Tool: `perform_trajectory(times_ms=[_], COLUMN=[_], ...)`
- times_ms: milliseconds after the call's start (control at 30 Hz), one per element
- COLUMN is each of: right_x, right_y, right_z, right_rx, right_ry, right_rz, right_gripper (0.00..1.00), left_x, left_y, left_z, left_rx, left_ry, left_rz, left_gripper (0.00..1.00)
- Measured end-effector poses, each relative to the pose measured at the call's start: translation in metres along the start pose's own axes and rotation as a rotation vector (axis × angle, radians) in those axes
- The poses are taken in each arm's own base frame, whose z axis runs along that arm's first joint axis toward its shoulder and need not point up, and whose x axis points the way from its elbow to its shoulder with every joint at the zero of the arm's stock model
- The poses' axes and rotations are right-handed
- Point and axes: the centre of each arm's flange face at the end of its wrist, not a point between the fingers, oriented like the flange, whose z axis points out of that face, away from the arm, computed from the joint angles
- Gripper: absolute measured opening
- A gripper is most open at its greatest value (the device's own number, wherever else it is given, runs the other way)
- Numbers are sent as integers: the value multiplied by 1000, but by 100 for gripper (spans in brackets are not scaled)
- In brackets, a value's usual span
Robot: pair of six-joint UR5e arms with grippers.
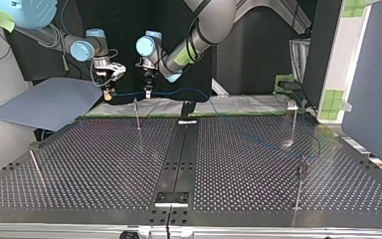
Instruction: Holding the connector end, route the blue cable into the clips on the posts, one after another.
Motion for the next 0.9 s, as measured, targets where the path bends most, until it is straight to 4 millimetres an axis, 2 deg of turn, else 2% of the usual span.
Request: perform_trajectory(times_ms=[267, 567, 900], right_x=[-2, 2, -8], right_y=[9, 20, 30], right_z=[5, 10, 26], right_rx=[-12, -28, -35], right_ry=[1, 5, -19], right_rz=[2, 8, -12], right_gripper=[0, 0, 0], left_x=[16, 17, 12], left_y=[10, 10, 10], left_z=[13, 15, 25], left_rx=[-11, -4, 5], left_ry=[25, 30, 11], left_rz=[21, 20, -28], left_gripper=[2, 2, 2])
